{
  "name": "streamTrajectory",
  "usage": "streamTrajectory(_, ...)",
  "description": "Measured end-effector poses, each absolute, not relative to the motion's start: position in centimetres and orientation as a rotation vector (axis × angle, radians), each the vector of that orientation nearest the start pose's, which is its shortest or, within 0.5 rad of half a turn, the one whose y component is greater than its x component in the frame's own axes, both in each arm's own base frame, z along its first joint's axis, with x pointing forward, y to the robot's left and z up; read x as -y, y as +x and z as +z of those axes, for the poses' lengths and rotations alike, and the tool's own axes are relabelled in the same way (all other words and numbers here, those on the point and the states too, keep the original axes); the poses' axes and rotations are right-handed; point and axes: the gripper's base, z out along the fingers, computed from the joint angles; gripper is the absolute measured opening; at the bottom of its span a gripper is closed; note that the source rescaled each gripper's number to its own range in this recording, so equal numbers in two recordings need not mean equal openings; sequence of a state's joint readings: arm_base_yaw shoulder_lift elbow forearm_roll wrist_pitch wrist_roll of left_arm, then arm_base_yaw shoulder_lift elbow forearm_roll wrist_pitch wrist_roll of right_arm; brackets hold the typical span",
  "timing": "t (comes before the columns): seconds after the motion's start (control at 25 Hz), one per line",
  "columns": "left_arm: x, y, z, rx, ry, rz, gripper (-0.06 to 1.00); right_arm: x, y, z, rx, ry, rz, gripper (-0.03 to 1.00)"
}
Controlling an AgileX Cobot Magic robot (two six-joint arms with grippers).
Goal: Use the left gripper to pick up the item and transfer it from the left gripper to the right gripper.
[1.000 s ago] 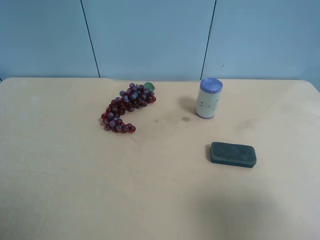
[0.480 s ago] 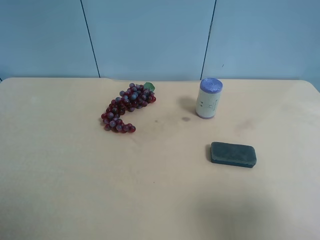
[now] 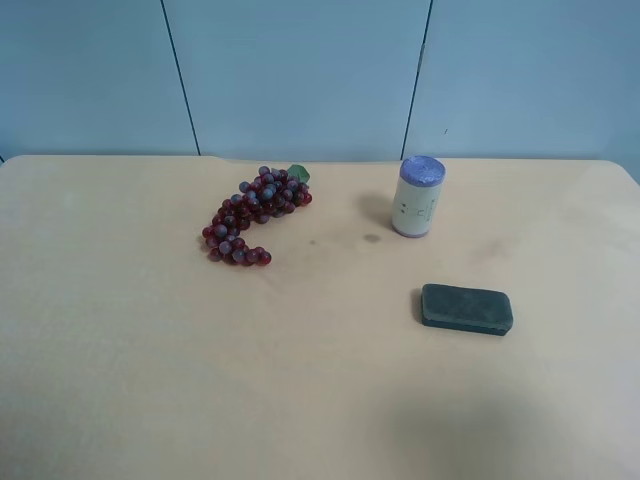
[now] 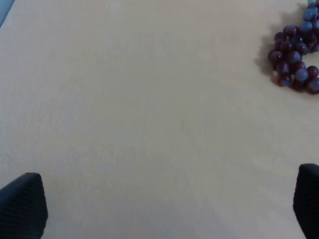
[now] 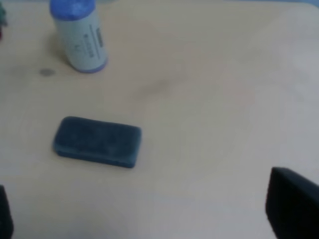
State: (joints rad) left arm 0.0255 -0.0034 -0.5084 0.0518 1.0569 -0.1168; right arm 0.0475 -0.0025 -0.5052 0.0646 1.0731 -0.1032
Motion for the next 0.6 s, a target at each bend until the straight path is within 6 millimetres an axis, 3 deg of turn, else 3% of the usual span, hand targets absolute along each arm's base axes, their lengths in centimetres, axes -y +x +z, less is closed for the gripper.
streamTrajectory(0.6,-0.39,-0.64,28.0,-2.022,-0.147,0.004,1.0,-0.49,-0.68,27.78,-2.04,-0.179,0.059,1.0)
